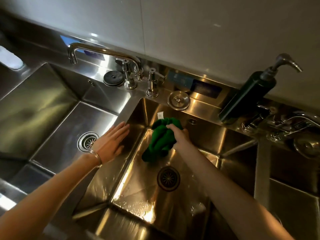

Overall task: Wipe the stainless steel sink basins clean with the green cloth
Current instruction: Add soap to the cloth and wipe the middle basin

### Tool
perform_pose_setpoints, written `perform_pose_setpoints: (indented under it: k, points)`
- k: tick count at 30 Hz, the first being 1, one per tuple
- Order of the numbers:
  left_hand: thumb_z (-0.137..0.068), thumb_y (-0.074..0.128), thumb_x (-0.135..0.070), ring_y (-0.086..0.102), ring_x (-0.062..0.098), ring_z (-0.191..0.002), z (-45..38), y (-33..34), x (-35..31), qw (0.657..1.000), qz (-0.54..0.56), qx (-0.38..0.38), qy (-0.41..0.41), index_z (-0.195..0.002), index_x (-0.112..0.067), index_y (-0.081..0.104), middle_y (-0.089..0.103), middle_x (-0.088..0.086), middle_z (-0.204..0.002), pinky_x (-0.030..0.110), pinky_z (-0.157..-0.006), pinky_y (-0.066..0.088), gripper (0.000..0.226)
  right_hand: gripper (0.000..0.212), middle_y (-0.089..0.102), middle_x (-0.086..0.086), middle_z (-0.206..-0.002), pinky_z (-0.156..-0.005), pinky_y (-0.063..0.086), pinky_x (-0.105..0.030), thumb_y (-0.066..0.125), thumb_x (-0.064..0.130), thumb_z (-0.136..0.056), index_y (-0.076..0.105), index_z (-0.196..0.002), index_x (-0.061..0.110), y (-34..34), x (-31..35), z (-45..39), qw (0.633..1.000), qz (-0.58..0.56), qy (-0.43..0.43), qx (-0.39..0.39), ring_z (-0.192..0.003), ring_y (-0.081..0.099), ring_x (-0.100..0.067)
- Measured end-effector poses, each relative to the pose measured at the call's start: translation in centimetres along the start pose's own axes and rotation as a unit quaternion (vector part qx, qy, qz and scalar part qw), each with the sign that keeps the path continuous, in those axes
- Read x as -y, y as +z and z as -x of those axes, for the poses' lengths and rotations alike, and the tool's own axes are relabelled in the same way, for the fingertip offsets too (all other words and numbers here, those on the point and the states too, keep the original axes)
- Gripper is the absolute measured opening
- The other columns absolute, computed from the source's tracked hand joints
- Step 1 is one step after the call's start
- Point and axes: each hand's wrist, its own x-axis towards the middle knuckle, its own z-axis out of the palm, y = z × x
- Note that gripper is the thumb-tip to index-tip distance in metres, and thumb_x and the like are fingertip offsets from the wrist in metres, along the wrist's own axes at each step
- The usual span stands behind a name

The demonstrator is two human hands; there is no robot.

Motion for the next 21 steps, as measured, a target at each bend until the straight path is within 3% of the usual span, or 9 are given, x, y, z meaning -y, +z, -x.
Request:
perform_pose_setpoints:
  k: [2, 4, 6, 9, 12, 15, 17, 18, 21]
  points:
    - [-0.078, 0.043, -0.036, -0.008, 0.01, -0.143, 0.1, 0.7, -0.1, 1.0, 0.021, -0.014, -0.008, -0.139, -0.007, 0.038, 0.033, 0.009, -0.148, 0.027, -0.115, -0.005, 0.068, 0.054, 0.052, -0.011, -0.12, -0.094, 0.047, -0.045, 0.074, 0.021, -0.075, 0.046, -0.121, 0.014, 3.0, 0.7, -1.0, 0.997, -0.058, 0.04, -0.011, -0.112, 0.053, -0.033]
    - [-0.076, 0.051, -0.031, 0.004, 0.016, -0.143, 0.2, 1.2, 0.1, 0.997, 0.06, -0.045, 0.005, -0.141, -0.008, 0.036, 0.031, 0.008, -0.149, 0.027, -0.117, -0.002, 0.071, 0.054, 0.046, -0.009, -0.13, -0.093, 0.044, -0.04, 0.068, 0.027, -0.082, 0.045, -0.13, 0.017, 5.8, 1.5, -1.6, 0.993, -0.106, 0.047, -0.021, -0.121, 0.046, -0.031]
    - [-0.083, 0.044, -0.029, 0.019, 0.021, -0.141, 0.4, 1.5, 0.5, 0.993, 0.098, -0.069, 0.011, -0.14, -0.008, 0.037, 0.033, 0.009, -0.148, 0.028, -0.117, 0.004, 0.061, 0.043, 0.045, -0.01, -0.131, -0.096, 0.041, -0.036, 0.058, 0.029, -0.089, 0.046, -0.127, 0.014, 7.9, 2.1, -2.0, 0.987, -0.154, 0.034, -0.035, -0.124, 0.044, -0.029]
    - [-0.092, 0.028, -0.03, 0.026, 0.025, -0.138, 0.3, 1.8, 0.6, 0.992, 0.104, -0.072, 0.01, -0.138, -0.008, 0.039, 0.038, 0.011, -0.145, 0.03, -0.117, 0.007, 0.053, 0.035, 0.051, -0.009, -0.131, -0.102, 0.04, -0.038, 0.051, 0.023, -0.093, 0.048, -0.125, 0.01, 10.3, 1.4, -3.1, 0.997, -0.056, -0.032, -0.044, -0.122, 0.049, -0.027]
    - [-0.097, 0.012, -0.037, 0.025, 0.023, -0.137, 0.2, 2.4, 0.7, 0.991, 0.114, -0.065, 0.012, -0.138, -0.008, 0.04, 0.04, 0.01, -0.144, 0.03, -0.117, 0.006, 0.057, 0.046, 0.05, -0.015, -0.13, -0.098, 0.043, -0.04, 0.046, 0.009, -0.09, 0.035, -0.135, 0.008, 11.1, -0.2, -4.8, 0.993, 0.092, -0.071, -0.011, -0.117, 0.051, -0.031]
    - [-0.093, 0.026, -0.029, 0.022, 0.021, -0.139, -0.2, 2.4, 1.0, 0.99, 0.116, -0.079, 0.007, -0.137, -0.008, 0.043, 0.038, 0.009, -0.146, 0.03, -0.116, 0.009, 0.052, 0.055, 0.041, -0.011, -0.141, -0.105, 0.038, -0.04, 0.046, 0.006, -0.091, 0.028, -0.142, 0.012, 10.8, -0.9, -5.7, 0.984, 0.16, -0.08, -0.014, -0.127, 0.043, -0.029]
    - [-0.085, 0.034, -0.028, 0.02, 0.019, -0.139, -0.2, 2.3, 0.8, 0.99, 0.115, -0.079, 0.003, -0.136, -0.007, 0.045, 0.039, 0.009, -0.145, 0.03, -0.116, 0.009, 0.056, 0.057, 0.038, -0.006, -0.143, -0.11, 0.034, -0.036, 0.049, 0.004, -0.091, 0.031, -0.143, 0.019, 10.3, -0.2, -5.7, 0.995, 0.065, -0.041, -0.064, -0.13, 0.04, -0.025]
    - [-0.085, 0.035, -0.028, 0.019, 0.019, -0.14, -0.2, 2.1, 0.7, 0.99, 0.112, -0.083, 0.001, -0.135, -0.006, 0.046, 0.041, 0.01, -0.144, 0.029, -0.116, 0.009, 0.056, 0.052, 0.042, -0.007, -0.14, -0.109, 0.035, -0.035, 0.05, 0.006, -0.091, 0.036, -0.14, 0.019, 9.5, 0.3, -5.4, 0.999, -0.012, -0.011, -0.049, -0.127, 0.043, -0.024]
    - [-0.089, 0.03, -0.027, 0.007, 0.013, -0.143, -0.3, 2.1, 0.8, 0.988, 0.117, -0.1, 0.011, -0.131, -0.002, 0.05, 0.046, 0.011, -0.14, 0.028, -0.115, 0.008, 0.053, 0.04, 0.054, -0.005, -0.121, -0.102, 0.04, -0.032, 0.05, 0.004, -0.091, 0.043, -0.129, 0.012, 4.1, 0.1, -4.3, 0.993, 0.064, -0.09, -0.037, -0.116, 0.051, -0.021]
